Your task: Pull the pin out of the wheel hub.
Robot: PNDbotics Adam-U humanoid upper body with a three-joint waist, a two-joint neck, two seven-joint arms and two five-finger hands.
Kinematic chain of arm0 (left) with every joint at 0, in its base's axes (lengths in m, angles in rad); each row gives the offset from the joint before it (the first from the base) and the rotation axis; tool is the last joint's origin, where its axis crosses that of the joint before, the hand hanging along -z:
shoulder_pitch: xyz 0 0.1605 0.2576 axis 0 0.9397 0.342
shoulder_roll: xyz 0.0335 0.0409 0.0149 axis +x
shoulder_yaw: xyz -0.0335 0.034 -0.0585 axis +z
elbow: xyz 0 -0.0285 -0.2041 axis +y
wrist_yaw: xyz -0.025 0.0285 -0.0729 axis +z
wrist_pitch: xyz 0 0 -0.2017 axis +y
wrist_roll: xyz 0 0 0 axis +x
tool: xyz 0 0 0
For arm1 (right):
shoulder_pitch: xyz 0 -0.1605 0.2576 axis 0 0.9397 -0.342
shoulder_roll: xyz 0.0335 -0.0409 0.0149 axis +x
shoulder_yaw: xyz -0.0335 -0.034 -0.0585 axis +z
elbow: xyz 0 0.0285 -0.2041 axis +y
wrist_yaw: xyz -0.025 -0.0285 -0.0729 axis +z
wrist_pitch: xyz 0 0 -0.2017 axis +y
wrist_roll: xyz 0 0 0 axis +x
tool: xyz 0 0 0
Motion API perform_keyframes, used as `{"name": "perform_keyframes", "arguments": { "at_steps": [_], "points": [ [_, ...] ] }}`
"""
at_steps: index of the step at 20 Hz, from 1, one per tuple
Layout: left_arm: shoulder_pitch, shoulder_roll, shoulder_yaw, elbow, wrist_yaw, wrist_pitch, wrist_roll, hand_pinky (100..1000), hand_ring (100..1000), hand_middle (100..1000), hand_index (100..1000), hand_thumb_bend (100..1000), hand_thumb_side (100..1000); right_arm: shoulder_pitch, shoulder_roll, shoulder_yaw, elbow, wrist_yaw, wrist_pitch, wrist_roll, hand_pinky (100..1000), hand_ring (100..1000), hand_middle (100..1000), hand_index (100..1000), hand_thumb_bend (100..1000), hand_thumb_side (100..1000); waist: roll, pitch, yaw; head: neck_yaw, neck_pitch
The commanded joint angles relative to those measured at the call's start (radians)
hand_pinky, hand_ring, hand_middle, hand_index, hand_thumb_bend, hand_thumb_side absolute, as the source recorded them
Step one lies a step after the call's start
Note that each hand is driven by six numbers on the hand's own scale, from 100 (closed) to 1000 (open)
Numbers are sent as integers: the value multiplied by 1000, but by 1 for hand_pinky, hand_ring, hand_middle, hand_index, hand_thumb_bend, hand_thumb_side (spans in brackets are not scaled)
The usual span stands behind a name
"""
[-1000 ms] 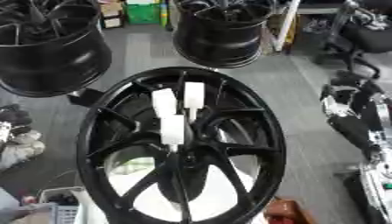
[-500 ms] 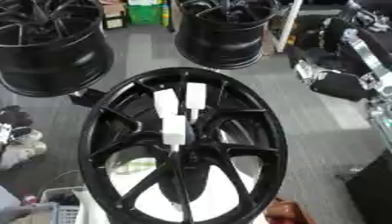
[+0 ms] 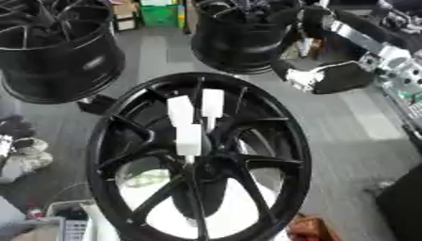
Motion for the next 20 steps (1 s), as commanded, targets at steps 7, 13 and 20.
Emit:
{"name": "perform_keyframes", "arguments": {
  "at_steps": [7,13,20],
  "points": [
    [-11,7,-6,-14,5,-2,-7,759,731,671,791,160,597,-114,24,68,111,141,-41,172,661,518,807,932,419,390,4,-8,13,-9,5],
    [-11,5,-8,-13,6,-2,-9,759,731,670,791,162,596,-152,76,81,185,228,-68,187,651,496,813,934,425,378,3,-9,16,-13,5],
    [-13,3,-10,-14,7,-2,-11,759,731,670,791,162,596,-206,156,94,301,304,-90,188,649,495,812,933,417,381,7,-8,22,-20,5]
  ]
}}
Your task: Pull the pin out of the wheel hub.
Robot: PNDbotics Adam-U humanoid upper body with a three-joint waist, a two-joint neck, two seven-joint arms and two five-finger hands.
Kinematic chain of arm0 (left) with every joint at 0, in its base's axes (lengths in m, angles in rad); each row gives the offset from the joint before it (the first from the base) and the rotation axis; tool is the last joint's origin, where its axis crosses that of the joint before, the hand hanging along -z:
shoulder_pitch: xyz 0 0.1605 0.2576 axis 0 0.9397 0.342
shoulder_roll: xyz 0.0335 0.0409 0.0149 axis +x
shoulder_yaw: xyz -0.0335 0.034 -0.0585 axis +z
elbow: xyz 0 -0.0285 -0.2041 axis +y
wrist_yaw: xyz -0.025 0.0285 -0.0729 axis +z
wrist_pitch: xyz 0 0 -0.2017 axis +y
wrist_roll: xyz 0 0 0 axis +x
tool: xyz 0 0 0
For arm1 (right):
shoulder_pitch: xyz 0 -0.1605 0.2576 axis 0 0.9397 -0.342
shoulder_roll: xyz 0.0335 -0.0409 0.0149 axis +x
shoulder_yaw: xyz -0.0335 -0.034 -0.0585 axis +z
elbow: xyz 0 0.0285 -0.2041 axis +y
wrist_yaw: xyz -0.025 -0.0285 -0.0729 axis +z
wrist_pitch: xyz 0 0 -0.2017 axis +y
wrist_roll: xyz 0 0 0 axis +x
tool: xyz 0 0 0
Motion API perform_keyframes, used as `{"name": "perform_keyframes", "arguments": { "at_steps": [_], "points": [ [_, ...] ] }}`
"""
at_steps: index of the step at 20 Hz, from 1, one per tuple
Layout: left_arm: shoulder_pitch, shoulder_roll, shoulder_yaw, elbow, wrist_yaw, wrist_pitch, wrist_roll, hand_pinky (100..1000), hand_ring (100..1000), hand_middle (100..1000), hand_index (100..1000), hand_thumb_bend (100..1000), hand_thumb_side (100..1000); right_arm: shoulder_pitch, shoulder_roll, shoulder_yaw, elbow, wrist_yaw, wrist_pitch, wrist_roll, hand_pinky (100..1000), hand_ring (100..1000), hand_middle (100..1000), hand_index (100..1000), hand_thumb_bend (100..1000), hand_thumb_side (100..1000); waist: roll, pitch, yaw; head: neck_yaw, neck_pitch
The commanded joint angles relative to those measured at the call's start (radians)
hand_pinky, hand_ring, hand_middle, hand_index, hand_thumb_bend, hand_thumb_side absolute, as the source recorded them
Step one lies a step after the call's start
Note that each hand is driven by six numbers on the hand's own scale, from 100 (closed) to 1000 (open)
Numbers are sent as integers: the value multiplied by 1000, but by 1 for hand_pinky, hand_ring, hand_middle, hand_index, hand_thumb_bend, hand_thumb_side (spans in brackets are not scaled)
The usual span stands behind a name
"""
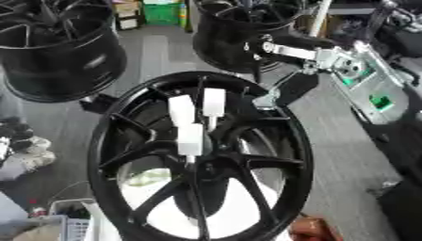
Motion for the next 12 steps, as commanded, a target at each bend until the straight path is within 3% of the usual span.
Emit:
{"name": "perform_keyframes", "arguments": {
  "at_steps": [1,12],
  "points": [
    [-10,3,-4,-14,4,-1,-4,759,731,670,791,162,596,-32,13,-4,41,32,-13,-1,649,494,811,933,418,381,3,-9,1,-5,5],
    [-8,2,-6,-13,5,-1,-6,759,731,670,791,162,596,-64,89,-7,156,87,-31,-2,646,488,795,923,417,382,6,-10,-1,-11,5]
  ]
}}
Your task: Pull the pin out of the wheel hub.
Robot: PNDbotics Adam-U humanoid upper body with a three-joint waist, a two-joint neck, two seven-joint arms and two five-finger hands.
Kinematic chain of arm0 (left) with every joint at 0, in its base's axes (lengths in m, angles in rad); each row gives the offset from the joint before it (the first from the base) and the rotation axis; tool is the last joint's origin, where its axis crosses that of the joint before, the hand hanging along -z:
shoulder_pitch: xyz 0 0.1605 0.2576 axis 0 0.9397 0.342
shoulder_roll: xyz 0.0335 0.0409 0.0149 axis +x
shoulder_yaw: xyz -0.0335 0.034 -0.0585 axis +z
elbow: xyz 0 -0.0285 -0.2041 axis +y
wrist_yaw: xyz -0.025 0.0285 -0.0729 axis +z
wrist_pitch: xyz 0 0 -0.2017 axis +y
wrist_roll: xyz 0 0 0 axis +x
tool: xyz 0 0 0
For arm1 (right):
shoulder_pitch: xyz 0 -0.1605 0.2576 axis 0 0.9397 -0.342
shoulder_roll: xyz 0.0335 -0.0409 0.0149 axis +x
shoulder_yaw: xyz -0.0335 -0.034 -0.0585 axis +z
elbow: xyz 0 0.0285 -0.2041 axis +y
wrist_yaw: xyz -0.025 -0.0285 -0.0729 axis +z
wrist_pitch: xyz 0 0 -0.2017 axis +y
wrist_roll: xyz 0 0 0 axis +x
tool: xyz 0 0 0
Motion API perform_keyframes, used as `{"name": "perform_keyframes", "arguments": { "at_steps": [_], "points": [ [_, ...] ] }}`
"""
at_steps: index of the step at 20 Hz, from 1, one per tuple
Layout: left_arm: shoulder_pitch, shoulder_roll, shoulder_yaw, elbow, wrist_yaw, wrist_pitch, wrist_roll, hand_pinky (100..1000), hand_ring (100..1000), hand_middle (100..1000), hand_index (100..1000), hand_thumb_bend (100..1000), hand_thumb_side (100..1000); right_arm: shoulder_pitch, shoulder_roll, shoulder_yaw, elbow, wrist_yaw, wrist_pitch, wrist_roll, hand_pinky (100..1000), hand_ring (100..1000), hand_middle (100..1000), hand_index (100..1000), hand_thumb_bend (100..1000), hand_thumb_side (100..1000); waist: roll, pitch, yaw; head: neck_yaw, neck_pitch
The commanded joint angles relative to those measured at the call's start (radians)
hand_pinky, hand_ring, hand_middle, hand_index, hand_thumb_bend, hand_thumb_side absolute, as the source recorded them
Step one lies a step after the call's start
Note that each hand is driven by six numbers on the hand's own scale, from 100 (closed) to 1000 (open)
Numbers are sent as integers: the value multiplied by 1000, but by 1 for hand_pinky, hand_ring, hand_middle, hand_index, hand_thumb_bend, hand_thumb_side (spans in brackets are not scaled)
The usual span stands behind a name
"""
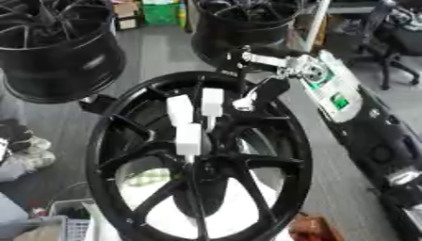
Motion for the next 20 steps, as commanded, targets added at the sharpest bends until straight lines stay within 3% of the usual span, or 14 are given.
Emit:
{"name": "perform_keyframes", "arguments": {
  "at_steps": [1,20],
  "points": [
    [-8,2,0,-13,4,-3,-4,759,730,669,791,162,596,-25,-1,-10,15,16,-6,1,646,488,794,922,417,383,2,-10,-2,-6,5],
    [-6,0,-2,-12,5,-2,-7,759,730,669,791,162,597,-44,57,-3,104,96,-25,25,646,480,746,884,406,379,1,-11,0,-13,5]
  ]
}}
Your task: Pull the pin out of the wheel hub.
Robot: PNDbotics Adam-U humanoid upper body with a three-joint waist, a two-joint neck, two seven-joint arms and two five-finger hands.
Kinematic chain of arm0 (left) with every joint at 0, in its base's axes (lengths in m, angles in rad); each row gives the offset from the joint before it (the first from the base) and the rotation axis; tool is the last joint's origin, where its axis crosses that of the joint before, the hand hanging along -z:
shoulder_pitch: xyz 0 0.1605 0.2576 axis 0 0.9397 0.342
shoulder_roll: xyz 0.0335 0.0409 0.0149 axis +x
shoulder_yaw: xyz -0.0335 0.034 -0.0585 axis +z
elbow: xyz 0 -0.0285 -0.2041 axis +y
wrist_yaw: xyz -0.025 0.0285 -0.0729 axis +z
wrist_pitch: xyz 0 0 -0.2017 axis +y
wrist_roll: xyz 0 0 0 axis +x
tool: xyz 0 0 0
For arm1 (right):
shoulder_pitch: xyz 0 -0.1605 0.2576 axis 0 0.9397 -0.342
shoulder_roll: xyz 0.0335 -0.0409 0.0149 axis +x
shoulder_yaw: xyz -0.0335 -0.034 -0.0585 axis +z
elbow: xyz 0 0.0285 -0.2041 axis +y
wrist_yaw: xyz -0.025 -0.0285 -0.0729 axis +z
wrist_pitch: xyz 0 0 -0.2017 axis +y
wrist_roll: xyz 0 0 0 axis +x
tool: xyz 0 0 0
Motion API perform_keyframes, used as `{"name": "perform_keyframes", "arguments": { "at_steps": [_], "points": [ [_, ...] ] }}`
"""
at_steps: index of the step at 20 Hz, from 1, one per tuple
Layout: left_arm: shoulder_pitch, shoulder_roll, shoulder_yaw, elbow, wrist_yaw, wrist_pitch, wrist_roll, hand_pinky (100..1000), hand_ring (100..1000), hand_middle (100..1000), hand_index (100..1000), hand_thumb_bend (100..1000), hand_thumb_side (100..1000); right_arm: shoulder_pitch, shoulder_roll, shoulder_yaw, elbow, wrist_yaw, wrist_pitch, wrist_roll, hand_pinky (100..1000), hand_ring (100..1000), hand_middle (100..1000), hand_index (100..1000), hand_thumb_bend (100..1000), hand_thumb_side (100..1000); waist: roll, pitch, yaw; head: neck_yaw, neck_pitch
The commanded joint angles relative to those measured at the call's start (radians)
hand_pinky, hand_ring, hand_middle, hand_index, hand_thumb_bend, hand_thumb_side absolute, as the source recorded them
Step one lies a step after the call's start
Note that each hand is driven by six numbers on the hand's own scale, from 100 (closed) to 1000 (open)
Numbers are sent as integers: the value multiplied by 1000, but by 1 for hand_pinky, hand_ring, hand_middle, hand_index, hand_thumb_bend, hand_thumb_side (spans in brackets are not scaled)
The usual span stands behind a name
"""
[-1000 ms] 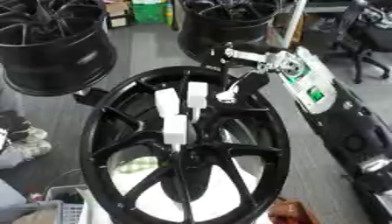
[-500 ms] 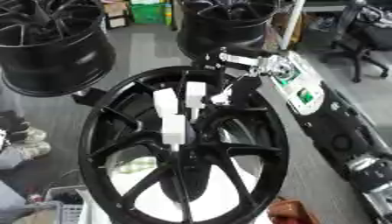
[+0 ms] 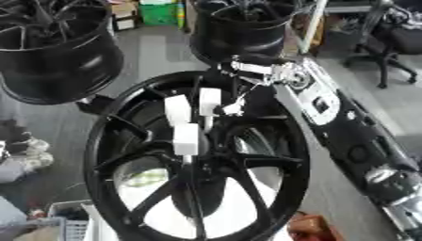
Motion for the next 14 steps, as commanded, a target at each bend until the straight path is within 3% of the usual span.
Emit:
{"name": "perform_keyframes", "arguments": {
  "at_steps": [1,9,14],
  "points": [
    [-6,1,-2,-12,5,-1,-4,759,730,669,791,162,597,-26,-8,-4,9,22,-7,10,646,478,738,875,403,378,1,-11,0,-5,5],
    [-6,1,-2,-11,5,-1,-4,759,730,669,790,163,597,-28,8,-4,33,46,-18,23,637,453,669,796,392,375,1,-11,-1,-7,5],
    [-6,0,-3,-11,5,-1,-5,759,730,669,790,161,598,-29,16,-2,34,52,-28,1,614,421,605,699,384,371,1,-11,0,-7,5]
  ]
}}
